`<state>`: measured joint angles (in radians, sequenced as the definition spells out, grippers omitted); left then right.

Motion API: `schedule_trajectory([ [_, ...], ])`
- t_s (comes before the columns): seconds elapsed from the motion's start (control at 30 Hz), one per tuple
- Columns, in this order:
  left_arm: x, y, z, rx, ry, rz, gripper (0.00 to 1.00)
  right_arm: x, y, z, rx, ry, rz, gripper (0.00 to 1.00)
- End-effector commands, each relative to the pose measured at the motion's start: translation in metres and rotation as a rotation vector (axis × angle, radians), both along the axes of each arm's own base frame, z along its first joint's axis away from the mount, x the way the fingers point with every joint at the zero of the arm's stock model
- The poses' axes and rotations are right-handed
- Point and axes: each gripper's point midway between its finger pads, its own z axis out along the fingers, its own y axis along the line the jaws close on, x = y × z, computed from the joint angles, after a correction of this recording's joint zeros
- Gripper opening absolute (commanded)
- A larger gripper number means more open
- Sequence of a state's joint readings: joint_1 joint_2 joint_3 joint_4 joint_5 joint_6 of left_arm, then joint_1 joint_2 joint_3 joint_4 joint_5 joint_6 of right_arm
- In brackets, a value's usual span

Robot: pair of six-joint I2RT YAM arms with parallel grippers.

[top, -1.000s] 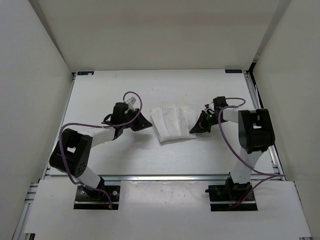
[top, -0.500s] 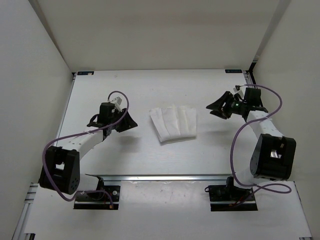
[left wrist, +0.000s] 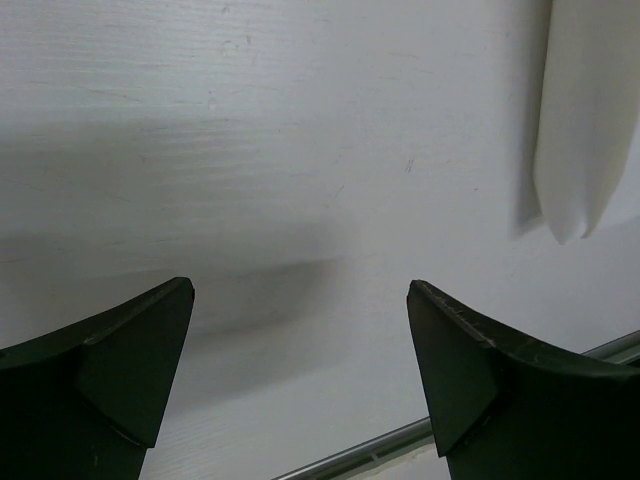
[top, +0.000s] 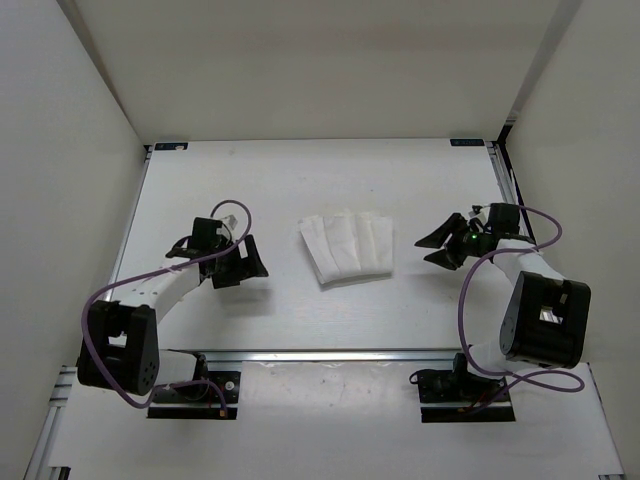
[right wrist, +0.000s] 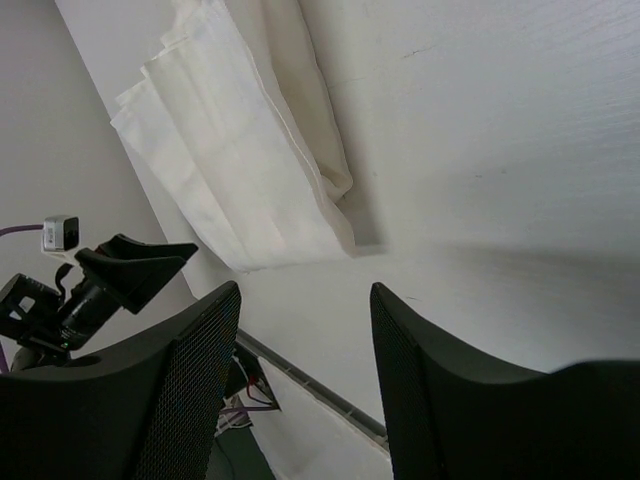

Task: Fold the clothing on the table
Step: Fold the skirt

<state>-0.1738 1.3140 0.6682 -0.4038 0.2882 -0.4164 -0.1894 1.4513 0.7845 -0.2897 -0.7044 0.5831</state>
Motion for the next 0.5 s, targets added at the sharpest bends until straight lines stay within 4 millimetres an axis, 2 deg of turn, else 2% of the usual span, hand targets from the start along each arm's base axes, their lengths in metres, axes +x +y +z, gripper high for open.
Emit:
schedule_trajectory([
  [0.0, -0.002, -0.001, 0.007, 0.002, -0.029, -0.045, 0.99, 0.004, -0.001, 0.009, -0.011, -0.025, 0.005, 0.6],
  [0.27, -0.006, -0.006, 0.006, -0.029, -0.031, -0.059, 0.99, 0.0, 0.002, 0.004, -0.02, 0.011, 0.025, 0.6],
  [0.47, -0.006, 0.002, 0.003, 0.015, -0.013, -0.044, 0.99, -0.003, 0.003, 0.002, -0.016, 0.02, 0.028, 0.6],
])
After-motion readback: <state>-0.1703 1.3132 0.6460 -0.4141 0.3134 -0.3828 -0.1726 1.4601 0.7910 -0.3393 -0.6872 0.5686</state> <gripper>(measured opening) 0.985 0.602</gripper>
